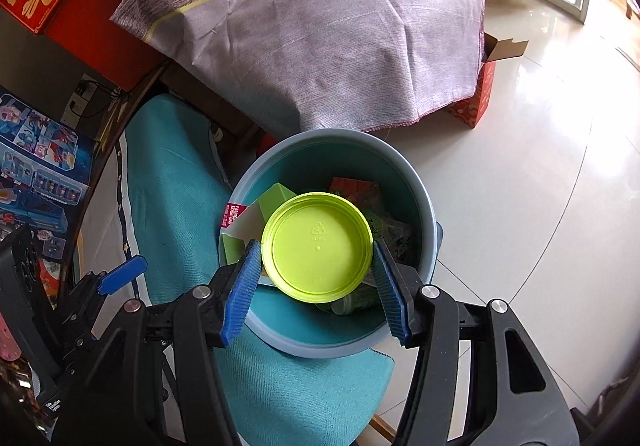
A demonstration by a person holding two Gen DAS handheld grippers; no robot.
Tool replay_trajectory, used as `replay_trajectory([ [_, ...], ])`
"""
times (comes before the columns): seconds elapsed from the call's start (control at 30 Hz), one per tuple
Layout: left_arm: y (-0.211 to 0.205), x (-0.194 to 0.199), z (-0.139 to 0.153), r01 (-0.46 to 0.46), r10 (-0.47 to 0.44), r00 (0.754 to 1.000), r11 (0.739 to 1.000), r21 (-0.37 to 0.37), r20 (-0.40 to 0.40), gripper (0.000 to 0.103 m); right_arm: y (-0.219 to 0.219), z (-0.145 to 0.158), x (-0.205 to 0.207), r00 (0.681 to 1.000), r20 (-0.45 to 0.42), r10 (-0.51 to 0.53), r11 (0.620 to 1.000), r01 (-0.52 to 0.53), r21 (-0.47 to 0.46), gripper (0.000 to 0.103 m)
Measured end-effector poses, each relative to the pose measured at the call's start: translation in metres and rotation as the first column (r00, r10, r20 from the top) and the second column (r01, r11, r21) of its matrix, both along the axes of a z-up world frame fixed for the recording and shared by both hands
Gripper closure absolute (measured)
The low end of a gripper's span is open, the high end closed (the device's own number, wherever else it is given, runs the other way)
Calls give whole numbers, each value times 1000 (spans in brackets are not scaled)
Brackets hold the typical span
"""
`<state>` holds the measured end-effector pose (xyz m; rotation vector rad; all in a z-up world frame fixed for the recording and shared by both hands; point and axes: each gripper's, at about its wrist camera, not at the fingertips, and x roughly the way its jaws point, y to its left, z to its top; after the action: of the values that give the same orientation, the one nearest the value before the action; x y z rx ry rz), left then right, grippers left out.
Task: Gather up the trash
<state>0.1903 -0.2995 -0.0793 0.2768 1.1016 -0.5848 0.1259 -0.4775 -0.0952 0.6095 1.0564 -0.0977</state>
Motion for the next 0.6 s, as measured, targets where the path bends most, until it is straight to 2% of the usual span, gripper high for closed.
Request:
replay_trajectory([
  [0.13,5,-3,1,-6,6,1000,1000,3,6,5,7,2,4,1000,-7,24,1000,-24,-15,49],
  [0.27,13,-5,6,-25,25,1000,1000,-12,11,5,14,8,4,999,0,37,999,-37,-32,32],
  [0.6,35,-23,25,-68,69,997,997,-32,40,4,29,25,-15,999,13,51,996,-50,-68,19],
])
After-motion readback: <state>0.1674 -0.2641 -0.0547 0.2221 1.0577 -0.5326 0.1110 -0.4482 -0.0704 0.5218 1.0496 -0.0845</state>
